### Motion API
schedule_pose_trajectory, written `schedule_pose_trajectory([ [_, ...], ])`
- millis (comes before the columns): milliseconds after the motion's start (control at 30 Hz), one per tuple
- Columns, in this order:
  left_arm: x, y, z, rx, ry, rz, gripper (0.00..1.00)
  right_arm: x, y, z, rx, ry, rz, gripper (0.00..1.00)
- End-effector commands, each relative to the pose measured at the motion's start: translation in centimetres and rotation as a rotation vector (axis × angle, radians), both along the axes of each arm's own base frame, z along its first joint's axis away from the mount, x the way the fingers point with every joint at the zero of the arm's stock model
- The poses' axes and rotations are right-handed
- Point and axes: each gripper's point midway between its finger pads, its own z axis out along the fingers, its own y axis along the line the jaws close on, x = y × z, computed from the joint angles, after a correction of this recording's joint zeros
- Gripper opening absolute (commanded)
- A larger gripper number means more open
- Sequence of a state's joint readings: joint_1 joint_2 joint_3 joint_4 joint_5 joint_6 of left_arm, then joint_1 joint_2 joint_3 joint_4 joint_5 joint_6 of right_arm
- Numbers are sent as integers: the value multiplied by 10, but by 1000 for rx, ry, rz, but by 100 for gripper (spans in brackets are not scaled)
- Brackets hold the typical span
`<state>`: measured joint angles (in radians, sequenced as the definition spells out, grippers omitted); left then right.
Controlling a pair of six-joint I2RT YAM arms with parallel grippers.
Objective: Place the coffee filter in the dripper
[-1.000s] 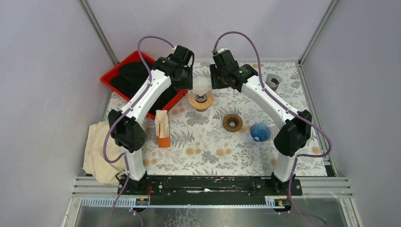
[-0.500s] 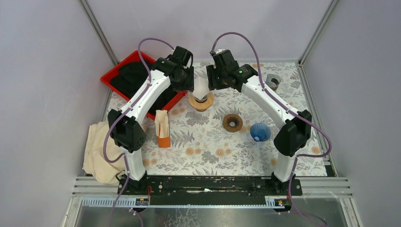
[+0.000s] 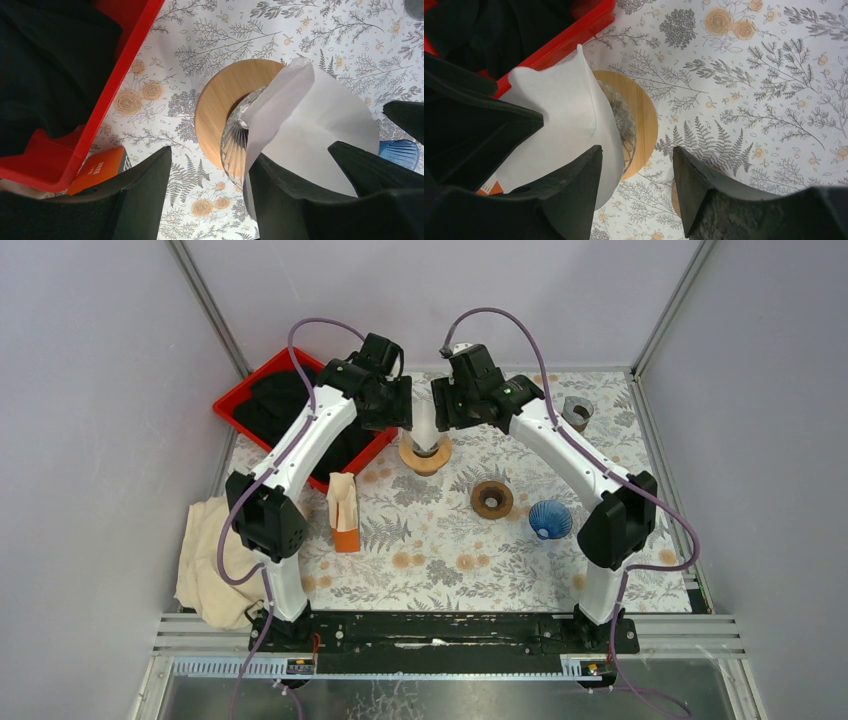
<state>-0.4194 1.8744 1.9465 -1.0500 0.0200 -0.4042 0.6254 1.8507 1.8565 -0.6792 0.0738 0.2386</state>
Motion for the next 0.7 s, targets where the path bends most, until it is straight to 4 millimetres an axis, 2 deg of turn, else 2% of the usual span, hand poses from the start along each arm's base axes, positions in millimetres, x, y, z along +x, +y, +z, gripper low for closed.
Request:
schedule_pose_trajectory([
  [0,6,-1,18,-28,-56,-30,65,14,6,15,26,-52,15,62],
  [400,2,0,-12,-7,9,-36,66,18,1,-16,-15,5,3,62],
  [667,-3,1,-29,3,44,-36,66,16,5,-30,-20,38,21,63],
])
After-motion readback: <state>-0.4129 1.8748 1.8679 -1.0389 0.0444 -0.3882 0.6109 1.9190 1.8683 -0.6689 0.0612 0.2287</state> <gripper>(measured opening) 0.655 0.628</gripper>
